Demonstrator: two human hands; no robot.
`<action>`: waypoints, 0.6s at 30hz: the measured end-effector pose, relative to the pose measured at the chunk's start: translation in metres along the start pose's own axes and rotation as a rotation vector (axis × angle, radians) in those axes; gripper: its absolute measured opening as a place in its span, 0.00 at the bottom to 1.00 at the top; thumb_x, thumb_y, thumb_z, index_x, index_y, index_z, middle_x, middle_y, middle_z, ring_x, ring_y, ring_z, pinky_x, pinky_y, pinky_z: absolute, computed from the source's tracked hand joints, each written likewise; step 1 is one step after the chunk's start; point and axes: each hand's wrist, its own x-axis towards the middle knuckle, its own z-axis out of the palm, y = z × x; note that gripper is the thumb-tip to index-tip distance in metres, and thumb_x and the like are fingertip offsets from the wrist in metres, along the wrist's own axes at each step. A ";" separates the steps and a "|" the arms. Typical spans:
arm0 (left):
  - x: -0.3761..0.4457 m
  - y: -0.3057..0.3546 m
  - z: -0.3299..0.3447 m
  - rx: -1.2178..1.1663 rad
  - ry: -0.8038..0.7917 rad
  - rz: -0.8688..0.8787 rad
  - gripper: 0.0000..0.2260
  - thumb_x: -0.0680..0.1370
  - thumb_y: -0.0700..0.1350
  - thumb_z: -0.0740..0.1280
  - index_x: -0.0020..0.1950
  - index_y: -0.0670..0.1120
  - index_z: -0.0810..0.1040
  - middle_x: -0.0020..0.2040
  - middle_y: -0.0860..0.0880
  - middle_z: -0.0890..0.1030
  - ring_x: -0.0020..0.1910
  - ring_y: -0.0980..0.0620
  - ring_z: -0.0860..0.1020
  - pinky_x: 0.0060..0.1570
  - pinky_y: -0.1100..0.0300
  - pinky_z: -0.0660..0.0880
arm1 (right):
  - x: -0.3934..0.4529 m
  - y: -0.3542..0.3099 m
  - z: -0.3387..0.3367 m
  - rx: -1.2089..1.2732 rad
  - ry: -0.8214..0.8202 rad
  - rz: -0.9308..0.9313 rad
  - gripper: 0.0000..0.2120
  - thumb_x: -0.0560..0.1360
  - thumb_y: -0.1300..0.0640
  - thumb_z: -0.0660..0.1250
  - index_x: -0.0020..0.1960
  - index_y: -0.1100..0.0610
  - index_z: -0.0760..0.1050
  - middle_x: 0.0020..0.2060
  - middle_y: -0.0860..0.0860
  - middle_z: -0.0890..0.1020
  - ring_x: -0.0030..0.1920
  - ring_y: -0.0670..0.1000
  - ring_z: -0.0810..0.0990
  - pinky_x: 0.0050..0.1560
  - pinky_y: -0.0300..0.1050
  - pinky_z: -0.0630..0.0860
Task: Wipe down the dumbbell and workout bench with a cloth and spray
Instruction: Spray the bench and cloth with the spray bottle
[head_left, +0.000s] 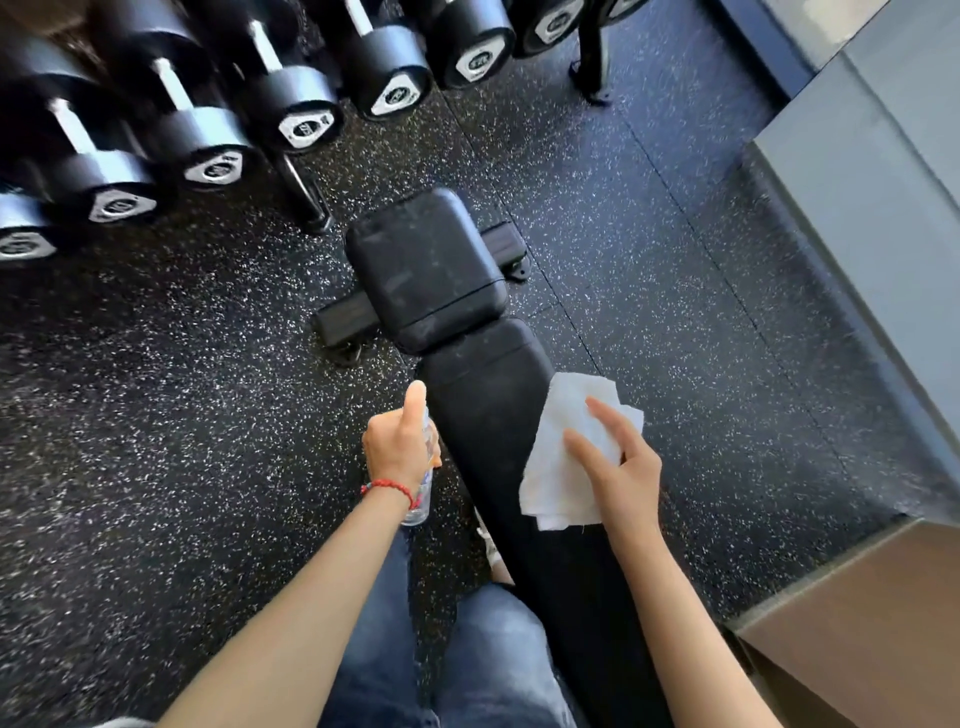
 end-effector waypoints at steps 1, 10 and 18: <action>0.010 0.006 -0.005 0.021 -0.011 0.000 0.31 0.70 0.66 0.59 0.17 0.43 0.66 0.18 0.49 0.68 0.25 0.44 0.70 0.34 0.53 0.74 | 0.001 -0.003 0.010 0.003 0.005 0.002 0.17 0.70 0.63 0.71 0.56 0.50 0.76 0.51 0.42 0.78 0.52 0.40 0.74 0.47 0.19 0.66; 0.101 0.044 -0.052 0.063 -0.139 0.085 0.26 0.69 0.60 0.59 0.19 0.42 0.71 0.19 0.42 0.71 0.22 0.46 0.72 0.34 0.50 0.76 | 0.002 -0.039 0.114 0.121 0.124 0.076 0.16 0.70 0.64 0.71 0.53 0.48 0.76 0.51 0.43 0.78 0.48 0.32 0.73 0.43 0.20 0.68; 0.162 0.076 -0.080 0.071 -0.183 0.128 0.32 0.67 0.67 0.55 0.21 0.40 0.73 0.20 0.45 0.75 0.25 0.44 0.76 0.40 0.49 0.78 | 0.010 -0.065 0.170 0.130 0.166 0.091 0.16 0.70 0.64 0.71 0.54 0.49 0.76 0.48 0.37 0.77 0.49 0.35 0.74 0.48 0.27 0.70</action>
